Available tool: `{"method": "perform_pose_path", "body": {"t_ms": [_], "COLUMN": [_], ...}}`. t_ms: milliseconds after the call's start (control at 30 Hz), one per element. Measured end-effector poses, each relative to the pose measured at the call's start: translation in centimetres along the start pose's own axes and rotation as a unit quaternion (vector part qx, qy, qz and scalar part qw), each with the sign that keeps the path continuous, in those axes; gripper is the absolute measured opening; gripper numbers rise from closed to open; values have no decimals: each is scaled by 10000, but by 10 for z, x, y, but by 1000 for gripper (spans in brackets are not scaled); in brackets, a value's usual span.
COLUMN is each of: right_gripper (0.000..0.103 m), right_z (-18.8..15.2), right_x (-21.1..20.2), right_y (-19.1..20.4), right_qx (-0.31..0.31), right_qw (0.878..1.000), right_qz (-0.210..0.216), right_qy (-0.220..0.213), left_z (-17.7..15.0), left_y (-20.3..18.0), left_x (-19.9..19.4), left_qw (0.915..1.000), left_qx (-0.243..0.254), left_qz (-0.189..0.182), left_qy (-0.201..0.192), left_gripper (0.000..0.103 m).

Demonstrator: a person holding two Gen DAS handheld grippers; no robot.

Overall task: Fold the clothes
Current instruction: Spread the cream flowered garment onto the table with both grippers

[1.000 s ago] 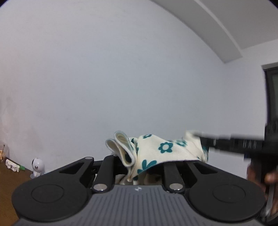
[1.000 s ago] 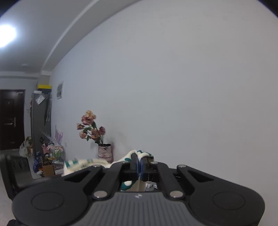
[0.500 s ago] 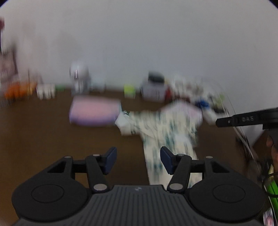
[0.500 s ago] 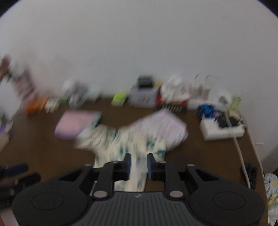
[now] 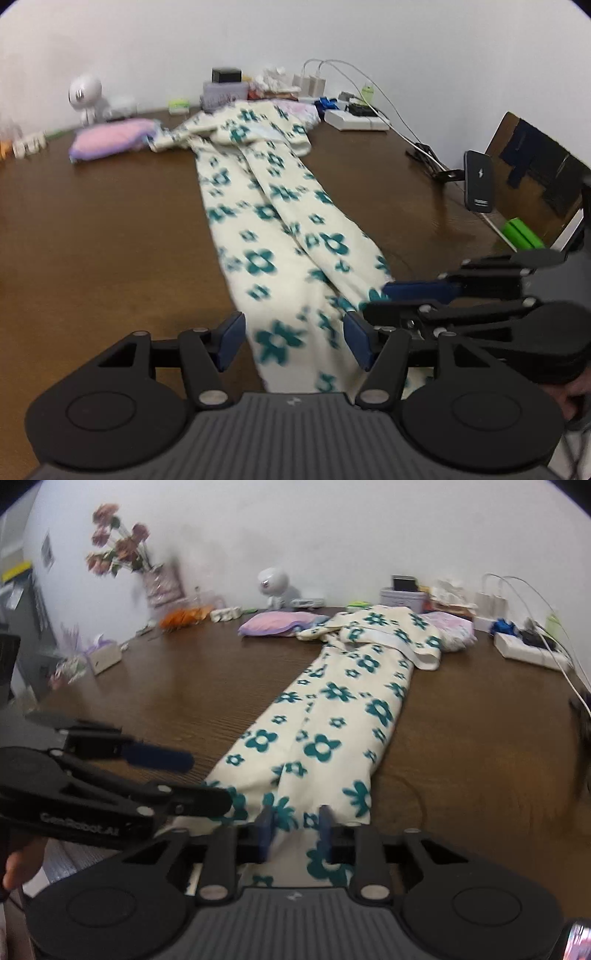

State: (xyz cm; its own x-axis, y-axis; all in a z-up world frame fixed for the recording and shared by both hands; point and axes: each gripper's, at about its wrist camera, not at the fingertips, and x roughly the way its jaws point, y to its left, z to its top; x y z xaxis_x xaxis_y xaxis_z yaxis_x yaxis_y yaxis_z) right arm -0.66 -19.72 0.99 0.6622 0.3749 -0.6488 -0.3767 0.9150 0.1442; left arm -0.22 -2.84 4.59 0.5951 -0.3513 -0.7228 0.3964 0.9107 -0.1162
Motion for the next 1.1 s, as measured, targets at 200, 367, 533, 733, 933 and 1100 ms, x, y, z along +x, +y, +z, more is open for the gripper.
{"method": "perform_pose_path", "body": {"t_ms": [200,367,533,733,933,1100], "right_gripper": [1,0,3,26,42,33], "right_z": [-30,-51,-74,-84,-62,-44], "right_x": [-23,-62,-93,-127,-79,-29], "right_y": [3,-23,-38,10,45,36], "right_qx": [345,1071,1448,515,-271,-66], "right_qw": [9981,9904,9850,9895,9912,9936], "right_qz": [-240,-425,-640,-670,-637,-937], "right_qy": [-460,-759,-689,-1172,-1125,-634], "left_z": [-20,-44,-90,-99,-55,-32], "left_y": [-21,2,13,-3,-25,-10], "left_x": [1,-47,-75,-112,-77,-29], "left_qw": [9981,9865,9630,9571,9766,9897], "left_qx": [284,-1080,-2262,-1942,-140,87], "left_qz": [539,943,1260,1783,1763,1327], "left_qy": [-103,-792,-751,-1202,-1222,-532], "left_gripper": [9,2,3,34,68,65]}}
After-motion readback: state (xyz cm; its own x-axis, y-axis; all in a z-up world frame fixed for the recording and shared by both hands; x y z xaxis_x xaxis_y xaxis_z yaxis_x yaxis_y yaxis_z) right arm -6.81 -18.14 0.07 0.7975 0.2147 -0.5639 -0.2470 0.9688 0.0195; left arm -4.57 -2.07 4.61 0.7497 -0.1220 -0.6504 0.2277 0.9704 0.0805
